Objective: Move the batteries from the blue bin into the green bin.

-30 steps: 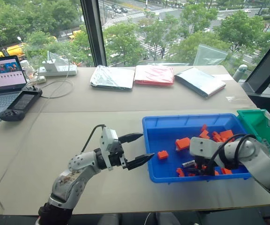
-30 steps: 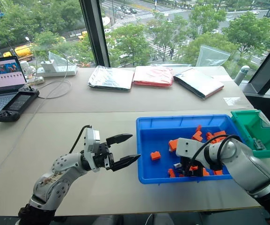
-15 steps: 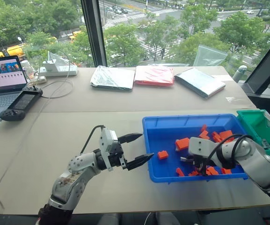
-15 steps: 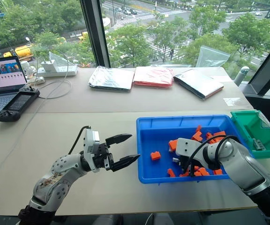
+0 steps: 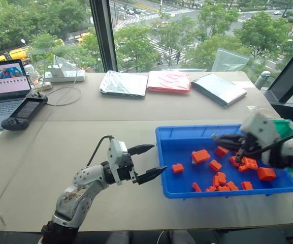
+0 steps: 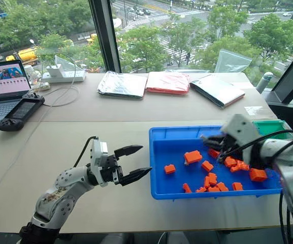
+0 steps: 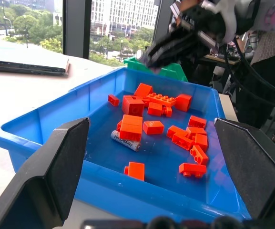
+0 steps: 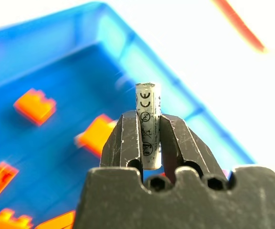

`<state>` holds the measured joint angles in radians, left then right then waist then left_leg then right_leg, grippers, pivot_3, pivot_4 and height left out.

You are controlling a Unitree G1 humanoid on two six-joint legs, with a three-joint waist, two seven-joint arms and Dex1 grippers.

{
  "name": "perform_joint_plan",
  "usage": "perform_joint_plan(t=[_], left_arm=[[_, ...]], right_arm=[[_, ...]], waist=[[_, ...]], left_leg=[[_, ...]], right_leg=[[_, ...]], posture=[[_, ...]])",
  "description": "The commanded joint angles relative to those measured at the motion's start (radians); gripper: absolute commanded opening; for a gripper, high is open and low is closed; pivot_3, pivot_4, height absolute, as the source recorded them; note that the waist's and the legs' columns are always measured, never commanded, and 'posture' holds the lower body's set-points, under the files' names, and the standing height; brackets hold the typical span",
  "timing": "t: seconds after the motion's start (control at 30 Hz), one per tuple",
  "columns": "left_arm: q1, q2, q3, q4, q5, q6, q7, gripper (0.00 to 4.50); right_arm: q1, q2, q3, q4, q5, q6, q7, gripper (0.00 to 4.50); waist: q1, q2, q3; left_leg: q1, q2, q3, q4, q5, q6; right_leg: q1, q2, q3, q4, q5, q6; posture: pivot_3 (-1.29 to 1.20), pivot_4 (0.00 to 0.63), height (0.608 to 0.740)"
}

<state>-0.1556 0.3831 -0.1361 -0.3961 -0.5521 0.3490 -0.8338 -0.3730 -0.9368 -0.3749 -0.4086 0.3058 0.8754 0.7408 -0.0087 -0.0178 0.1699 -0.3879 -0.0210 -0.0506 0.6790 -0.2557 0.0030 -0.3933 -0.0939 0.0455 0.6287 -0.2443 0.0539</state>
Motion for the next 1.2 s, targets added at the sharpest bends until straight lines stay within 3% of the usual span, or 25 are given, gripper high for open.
perform_joint_plan(t=[0.03,0.13,0.37,0.43,0.63,0.77,0.83,1.03,1.2], left_arm=[[-0.011,0.000,0.003,-0.029,-0.009,0.002,0.005,4.50],[-0.018,-0.002,0.003,-0.033,-0.011,0.010,0.011,4.50],[-0.022,-0.002,0.003,-0.037,-0.013,0.016,0.018,4.50],[-0.021,-0.003,0.003,-0.036,-0.013,0.017,0.017,4.50],[-0.019,-0.002,0.005,-0.029,-0.010,0.011,0.013,4.50],[-0.017,-0.002,0.007,-0.028,-0.009,0.010,0.013,4.50],[-0.017,-0.003,0.007,-0.027,-0.008,0.009,0.013,4.50],[-0.020,-0.006,0.006,-0.026,-0.008,0.011,0.016,4.50],[-0.022,-0.011,0.004,-0.025,-0.006,0.010,0.021,4.50]], right_arm=[[-0.052,-0.046,-0.015,0.158,-0.177,0.042,-0.242,0.23],[-0.082,-0.039,-0.019,0.287,-0.285,0.074,-0.416,0.23],[-0.121,0.014,-0.041,0.369,-0.307,0.076,-0.513,0.23],[-0.132,0.027,-0.055,0.373,-0.293,0.070,-0.520,1.24],[-0.181,0.036,-0.071,0.347,-0.277,-0.008,-0.523,3.24],[-0.162,0.044,0.025,0.184,-0.131,-0.061,-0.295,4.41],[-0.095,0.019,0.094,0.062,-0.050,-0.067,-0.146,4.41],[0.055,-0.030,0.199,-0.163,0.119,-0.027,0.078,4.41],[0.145,-0.123,0.354,-0.144,0.007,-0.226,0.193,4.41]], waist=[[0.001,0.000,0.000],[0.006,0.000,0.000],[-0.007,0.003,-0.002],[-0.007,0.003,-0.002],[-0.006,0.003,-0.002],[-0.009,0.003,-0.002],[-0.014,0.003,-0.002],[0.004,0.003,-0.002],[0.006,0.003,-0.002]], left_leg=[[0.000,0.000,0.000,0.000,0.000,0.000],[-0.001,0.000,0.002,-0.001,0.000,0.000],[-0.008,-0.001,0.003,-0.002,0.000,0.000],[-0.008,-0.001,0.003,-0.002,0.000,0.000],[-0.008,-0.001,0.003,-0.001,0.000,0.000],[-0.008,0.000,0.003,-0.001,0.000,0.000],[-0.007,0.001,0.003,-0.002,0.000,0.001],[-0.009,0.001,0.000,0.000,0.000,0.001],[-0.009,0.000,0.001,0.001,0.000,0.001]], right_leg=[[0.000,0.001,0.000,0.000,0.000,0.000],[0.000,0.001,-0.002,0.000,0.000,0.000],[-0.011,0.000,0.004,0.003,0.000,0.000],[-0.011,0.000,0.004,0.003,0.000,0.000],[-0.011,0.000,0.004,0.003,0.000,0.000],[-0.011,0.001,0.004,0.003,0.000,0.000],[-0.011,0.002,0.004,0.003,0.000,0.000],[-0.010,0.000,0.001,0.002,0.000,0.000],[-0.009,0.000,0.001,0.002,0.001,0.001]], posture=[[0.00,0.150,0.740],[0.00,0.150,0.740],[0.00,0.150,0.740],[0.00,0.150,0.740],[0.00,0.150,0.740],[0.00,0.150,0.740],[0.00,0.150,0.740],[0.00,0.150,0.740],[0.00,0.150,0.740]])
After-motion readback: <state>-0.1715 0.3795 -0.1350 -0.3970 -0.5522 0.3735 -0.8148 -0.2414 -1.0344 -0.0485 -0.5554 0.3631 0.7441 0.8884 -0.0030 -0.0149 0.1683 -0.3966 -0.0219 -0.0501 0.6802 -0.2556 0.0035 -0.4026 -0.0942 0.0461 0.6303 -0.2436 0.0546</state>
